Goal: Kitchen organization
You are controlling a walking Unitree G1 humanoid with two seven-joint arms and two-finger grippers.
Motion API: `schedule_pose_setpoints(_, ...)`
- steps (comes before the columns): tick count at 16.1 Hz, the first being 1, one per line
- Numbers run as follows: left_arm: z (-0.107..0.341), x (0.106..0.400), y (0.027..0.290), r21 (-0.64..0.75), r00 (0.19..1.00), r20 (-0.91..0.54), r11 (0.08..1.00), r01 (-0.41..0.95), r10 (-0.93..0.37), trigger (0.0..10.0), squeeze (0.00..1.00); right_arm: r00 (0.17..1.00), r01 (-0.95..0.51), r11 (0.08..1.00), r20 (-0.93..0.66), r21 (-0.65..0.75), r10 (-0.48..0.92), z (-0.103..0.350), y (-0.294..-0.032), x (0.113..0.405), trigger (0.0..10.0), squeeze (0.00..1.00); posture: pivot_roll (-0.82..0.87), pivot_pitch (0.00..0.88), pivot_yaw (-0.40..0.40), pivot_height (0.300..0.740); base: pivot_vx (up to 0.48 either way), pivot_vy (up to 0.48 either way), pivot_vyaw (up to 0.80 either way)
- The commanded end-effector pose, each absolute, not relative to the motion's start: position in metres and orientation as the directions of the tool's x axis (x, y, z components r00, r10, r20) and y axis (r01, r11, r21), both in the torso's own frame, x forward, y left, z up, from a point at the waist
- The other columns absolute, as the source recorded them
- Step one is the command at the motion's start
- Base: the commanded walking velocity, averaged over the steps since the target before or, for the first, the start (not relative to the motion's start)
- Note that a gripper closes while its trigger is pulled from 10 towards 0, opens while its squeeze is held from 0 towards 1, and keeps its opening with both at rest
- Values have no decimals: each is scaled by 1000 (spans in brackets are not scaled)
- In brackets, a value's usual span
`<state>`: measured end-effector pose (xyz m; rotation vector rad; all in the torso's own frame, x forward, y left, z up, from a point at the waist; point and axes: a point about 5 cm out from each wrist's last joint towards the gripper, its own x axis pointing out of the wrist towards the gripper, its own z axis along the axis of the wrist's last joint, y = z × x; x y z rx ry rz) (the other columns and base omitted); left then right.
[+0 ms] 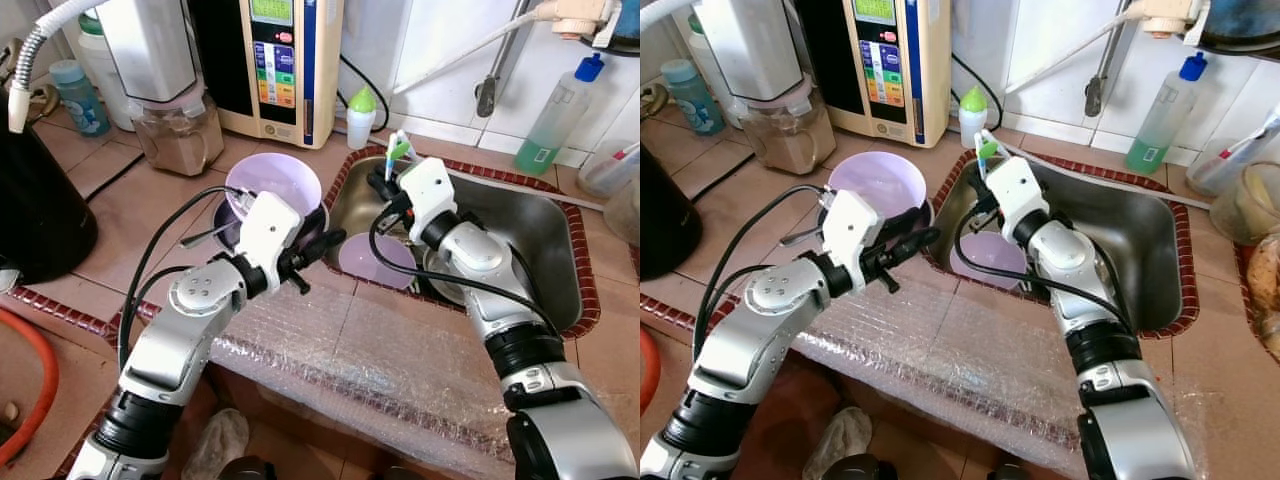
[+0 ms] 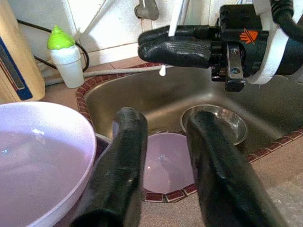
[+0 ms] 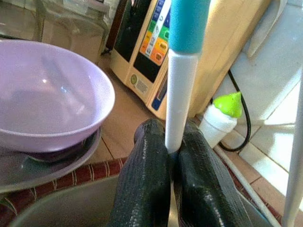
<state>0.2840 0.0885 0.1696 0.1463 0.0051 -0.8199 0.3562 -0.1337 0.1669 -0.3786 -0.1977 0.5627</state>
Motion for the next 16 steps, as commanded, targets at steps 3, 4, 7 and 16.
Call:
schedule_pose_setpoints(3, 170, 286, 95, 129, 727, -41, 718, 684, -686, 10000, 1000, 845, -463, 806, 90, -369, 527, 173, -142, 363, 0, 0, 15, 0, 25, 740, 0, 0, 0)
schedule_pose_setpoints(4, 170, 287, 98, 123, 744, -32, 736, 666, -668, 10000, 1000, 847, -474, 808, 70, -349, 527, 169, -143, 363, 0, 0, 13, 0, 26, 740, 0, 0, 0)
schedule_pose_setpoints(7, 162, 284, 107, 105, 765, -42, 758, 644, -643, 10000, 1000, 859, -511, 828, -113, -231, 499, 131, -160, 362, 0, 0, 13, 0, 29, 740, 0, 0, 0)
schedule_pose_setpoints(16, 156, 271, 113, 136, 728, -105, 716, 685, -677, 10000, 1000, 893, -318, 948, -327, 25, 309, 88, -190, 358, 10000, 1000, 37, 0, 21, 740, 0, 0, 0)
